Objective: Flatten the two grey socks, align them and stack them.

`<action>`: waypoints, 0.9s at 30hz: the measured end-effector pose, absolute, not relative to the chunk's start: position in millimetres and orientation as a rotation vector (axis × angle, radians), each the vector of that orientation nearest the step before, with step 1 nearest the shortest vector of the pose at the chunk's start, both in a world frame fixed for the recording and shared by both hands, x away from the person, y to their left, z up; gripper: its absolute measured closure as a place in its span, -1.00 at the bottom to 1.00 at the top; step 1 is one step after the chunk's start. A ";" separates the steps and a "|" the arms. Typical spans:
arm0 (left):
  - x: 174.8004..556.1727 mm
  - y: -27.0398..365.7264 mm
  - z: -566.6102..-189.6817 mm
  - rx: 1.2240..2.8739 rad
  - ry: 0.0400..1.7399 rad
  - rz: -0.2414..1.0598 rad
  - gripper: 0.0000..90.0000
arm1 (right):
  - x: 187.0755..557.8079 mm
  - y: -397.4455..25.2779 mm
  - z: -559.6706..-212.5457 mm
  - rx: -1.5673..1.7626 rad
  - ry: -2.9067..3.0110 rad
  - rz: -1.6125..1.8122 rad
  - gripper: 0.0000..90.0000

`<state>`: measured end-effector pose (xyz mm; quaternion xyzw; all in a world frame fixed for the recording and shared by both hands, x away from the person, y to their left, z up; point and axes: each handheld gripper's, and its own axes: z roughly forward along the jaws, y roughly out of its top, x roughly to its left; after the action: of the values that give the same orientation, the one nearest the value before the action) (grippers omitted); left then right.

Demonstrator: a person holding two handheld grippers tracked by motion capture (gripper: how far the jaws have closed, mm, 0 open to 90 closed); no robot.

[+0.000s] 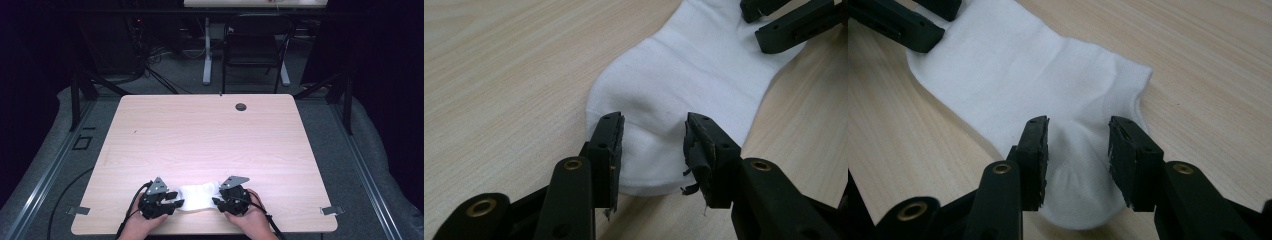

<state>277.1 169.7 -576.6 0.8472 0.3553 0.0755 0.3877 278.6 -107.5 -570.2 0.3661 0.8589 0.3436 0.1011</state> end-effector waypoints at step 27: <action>303.7 172.2 -580.1 2.110 0.932 0.236 0.28 | 297.8 -106.6 -575.1 1.148 2.469 1.090 0.38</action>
<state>303.7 172.2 -580.1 0.8342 0.3682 0.0935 0.3998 297.8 -106.6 -575.1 0.3892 0.8373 0.3696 0.1044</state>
